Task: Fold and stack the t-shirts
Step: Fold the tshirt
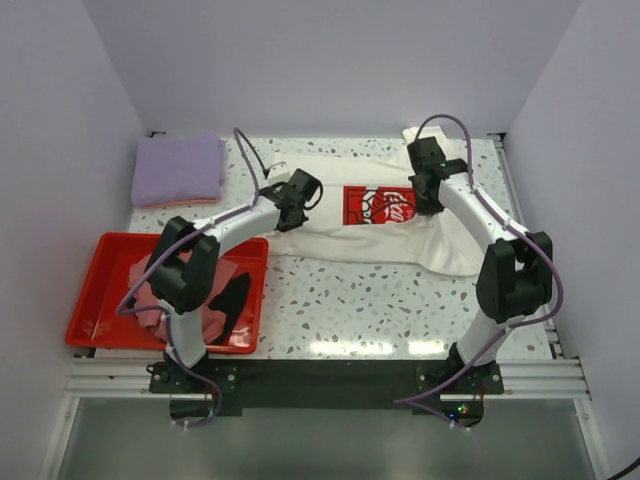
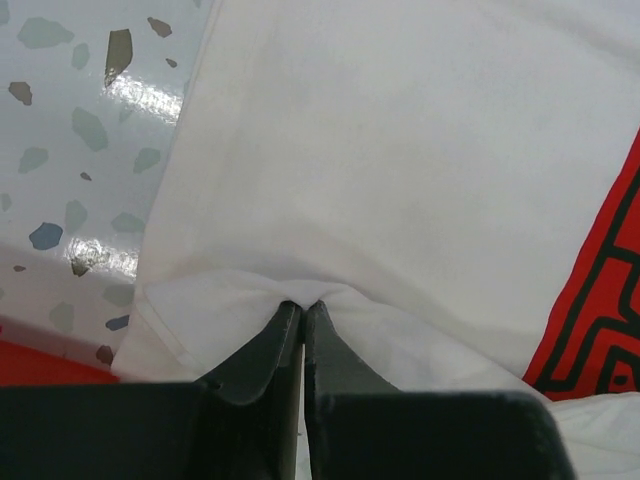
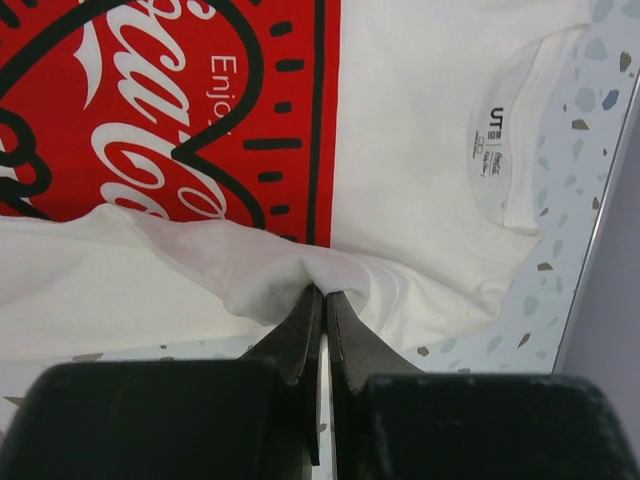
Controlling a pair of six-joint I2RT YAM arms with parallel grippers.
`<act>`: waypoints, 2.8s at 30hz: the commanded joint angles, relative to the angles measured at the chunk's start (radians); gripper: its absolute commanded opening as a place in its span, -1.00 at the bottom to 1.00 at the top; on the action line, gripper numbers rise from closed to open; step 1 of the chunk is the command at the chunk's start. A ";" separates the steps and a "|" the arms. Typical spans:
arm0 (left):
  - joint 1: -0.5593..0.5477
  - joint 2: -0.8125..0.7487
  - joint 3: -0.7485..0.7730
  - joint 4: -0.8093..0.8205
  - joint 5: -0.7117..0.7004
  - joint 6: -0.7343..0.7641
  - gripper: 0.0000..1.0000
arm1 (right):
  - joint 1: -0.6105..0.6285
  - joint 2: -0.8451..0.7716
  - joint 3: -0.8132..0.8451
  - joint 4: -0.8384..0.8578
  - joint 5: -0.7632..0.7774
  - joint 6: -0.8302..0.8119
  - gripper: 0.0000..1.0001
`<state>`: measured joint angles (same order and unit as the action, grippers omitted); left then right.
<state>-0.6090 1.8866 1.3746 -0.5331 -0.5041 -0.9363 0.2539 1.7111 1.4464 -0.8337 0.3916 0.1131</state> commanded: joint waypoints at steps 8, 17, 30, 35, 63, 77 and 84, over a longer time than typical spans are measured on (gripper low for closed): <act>0.074 0.086 0.098 -0.011 0.036 0.111 0.08 | -0.015 0.191 0.198 0.087 -0.057 -0.204 -0.86; 0.084 0.003 0.123 -0.008 0.055 0.140 1.00 | -0.016 0.256 0.346 0.015 -0.028 -0.184 0.98; 0.006 -0.075 -0.129 0.174 0.225 0.134 1.00 | 0.045 -0.156 -0.225 0.137 -0.667 0.030 0.98; 0.008 -0.063 -0.172 0.186 0.197 0.128 1.00 | 0.058 -0.088 -0.265 0.177 -0.596 0.071 0.98; 0.040 -0.078 -0.235 0.173 0.141 0.143 1.00 | -0.185 0.152 0.175 0.108 -0.124 -0.050 0.98; 0.040 -0.087 -0.250 0.200 0.173 0.165 1.00 | 0.021 0.067 -0.196 0.153 -0.290 0.039 0.80; 0.040 -0.087 -0.255 0.200 0.167 0.163 1.00 | 0.019 0.120 -0.193 0.125 -0.200 0.054 0.30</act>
<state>-0.5846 1.8370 1.1343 -0.3428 -0.3164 -0.7921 0.2745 1.8378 1.2373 -0.6991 0.1322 0.1432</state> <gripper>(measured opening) 0.997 0.671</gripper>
